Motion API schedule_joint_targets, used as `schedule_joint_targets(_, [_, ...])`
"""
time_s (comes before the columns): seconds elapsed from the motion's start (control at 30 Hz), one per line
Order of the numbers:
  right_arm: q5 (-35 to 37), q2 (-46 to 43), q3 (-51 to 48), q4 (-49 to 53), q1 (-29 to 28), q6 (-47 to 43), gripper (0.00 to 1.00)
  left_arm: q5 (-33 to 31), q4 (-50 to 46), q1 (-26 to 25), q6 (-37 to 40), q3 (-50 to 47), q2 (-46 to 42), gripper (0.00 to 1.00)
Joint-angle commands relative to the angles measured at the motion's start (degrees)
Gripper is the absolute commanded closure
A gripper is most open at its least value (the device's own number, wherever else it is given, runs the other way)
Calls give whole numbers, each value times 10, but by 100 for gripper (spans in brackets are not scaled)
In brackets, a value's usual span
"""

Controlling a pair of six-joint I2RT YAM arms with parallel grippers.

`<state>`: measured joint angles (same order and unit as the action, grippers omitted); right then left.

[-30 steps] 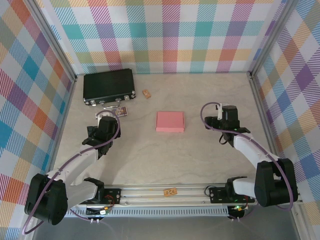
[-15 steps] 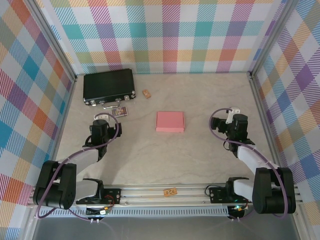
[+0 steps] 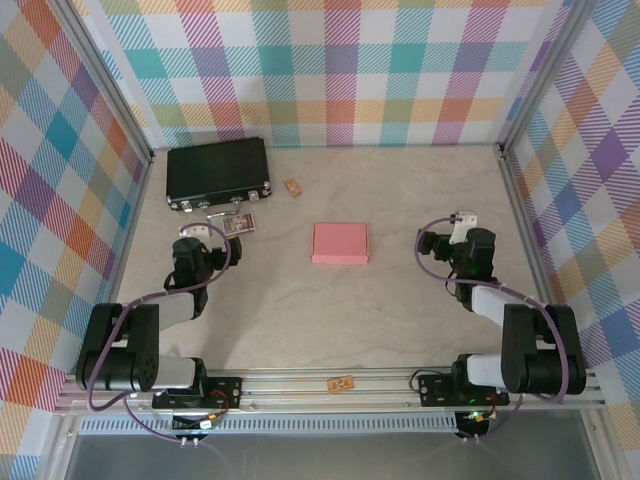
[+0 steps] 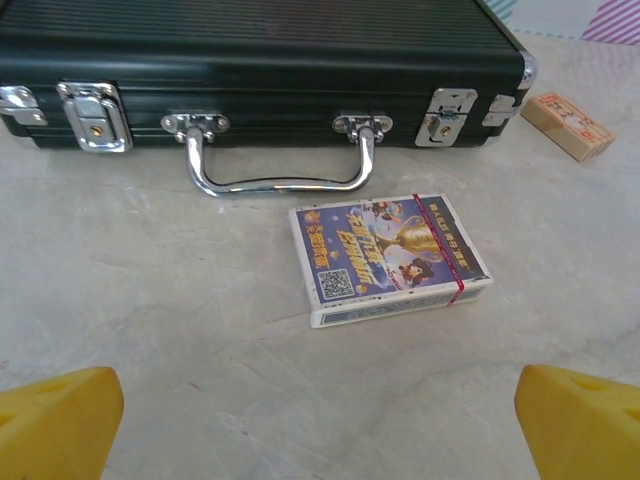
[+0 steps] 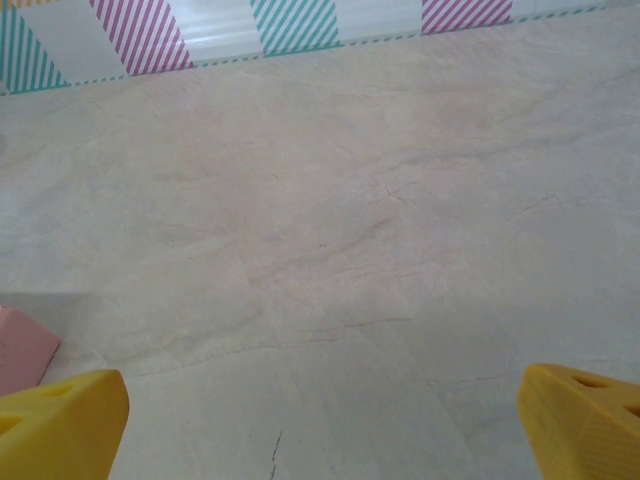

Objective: Fold the paper box

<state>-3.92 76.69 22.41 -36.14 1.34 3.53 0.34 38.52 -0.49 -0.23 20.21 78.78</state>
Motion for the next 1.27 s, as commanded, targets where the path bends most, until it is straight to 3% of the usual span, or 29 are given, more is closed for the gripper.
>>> schedule_joint_targets(0.0, [-17, 22, 4, -55, 7, -15, 1, 33, 59, 8, 3, 16, 25, 0])
schedule_joint_targets(0.37, [-27, 105, -11, -150, 8, -18, 1, 32, 199, 12, -5, -6, 124, 0])
schedule_joint_targets(0.53, [-20, 114, 10, -119, 3, -23, 1, -14, 141, -4, -1, 19, 119, 0])
schedule_joint_targets(1.23, [-20, 113, 10, -119, 2, -23, 1, 2, 132, -7, 8, 24, 119, 0])
